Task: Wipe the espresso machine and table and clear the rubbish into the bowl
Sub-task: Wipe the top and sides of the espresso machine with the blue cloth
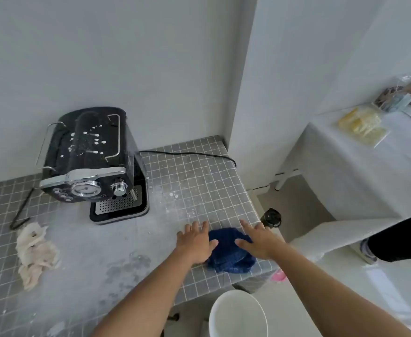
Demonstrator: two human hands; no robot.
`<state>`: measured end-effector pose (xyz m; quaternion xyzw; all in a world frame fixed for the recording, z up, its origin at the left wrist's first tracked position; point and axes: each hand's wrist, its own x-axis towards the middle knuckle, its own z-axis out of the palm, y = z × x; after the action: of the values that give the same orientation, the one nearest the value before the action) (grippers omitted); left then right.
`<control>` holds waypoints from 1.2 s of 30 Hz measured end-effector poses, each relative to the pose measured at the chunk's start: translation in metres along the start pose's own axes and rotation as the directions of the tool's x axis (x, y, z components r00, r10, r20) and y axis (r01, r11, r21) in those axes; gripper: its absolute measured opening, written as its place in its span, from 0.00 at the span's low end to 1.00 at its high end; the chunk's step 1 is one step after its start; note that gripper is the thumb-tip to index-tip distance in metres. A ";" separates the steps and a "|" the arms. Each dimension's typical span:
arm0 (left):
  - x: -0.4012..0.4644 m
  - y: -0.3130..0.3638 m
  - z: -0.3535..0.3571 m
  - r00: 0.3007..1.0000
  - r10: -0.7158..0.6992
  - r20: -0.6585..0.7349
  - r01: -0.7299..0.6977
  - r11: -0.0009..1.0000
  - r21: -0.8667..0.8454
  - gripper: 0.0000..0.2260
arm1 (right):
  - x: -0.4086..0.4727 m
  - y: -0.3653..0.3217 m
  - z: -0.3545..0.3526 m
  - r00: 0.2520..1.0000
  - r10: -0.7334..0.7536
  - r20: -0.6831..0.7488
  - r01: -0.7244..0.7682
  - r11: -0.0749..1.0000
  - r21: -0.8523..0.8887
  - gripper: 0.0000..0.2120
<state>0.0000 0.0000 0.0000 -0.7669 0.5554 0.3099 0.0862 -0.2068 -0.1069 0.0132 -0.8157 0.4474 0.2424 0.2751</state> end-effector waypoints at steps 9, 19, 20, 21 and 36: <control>0.007 0.013 0.039 0.999 -0.051 0.016 0.052 0.996 -0.079 0.38 | 0.010 -0.001 0.026 0.995 -0.088 -0.037 0.088 0.996 0.018 0.39; 0.002 0.015 0.060 0.987 -0.162 -0.005 0.133 0.827 -0.546 0.31 | 0.008 -0.010 0.044 0.995 -0.071 -0.070 0.082 0.983 0.165 0.37; -0.001 0.015 0.058 0.987 -0.163 -0.011 0.126 0.801 -0.586 0.30 | 0.006 -0.011 0.044 0.995 -0.076 -0.071 0.087 0.982 0.169 0.36; -0.006 0.015 0.055 0.987 -0.161 -0.007 0.121 0.772 -0.624 0.31 | 0.005 -0.012 0.044 0.994 -0.080 -0.078 0.093 0.980 0.178 0.36; -0.098 -0.056 0.034 0.978 -0.099 -0.183 -0.066 0.684 -0.727 0.26 | -0.041 -0.096 0.051 0.955 -0.210 -0.210 0.252 0.948 0.195 0.34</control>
<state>0.0187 0.1152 0.0176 -0.7706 0.3851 0.4228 -0.2813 -0.1515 -0.0059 0.0246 -0.8462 0.3962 0.0802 0.3471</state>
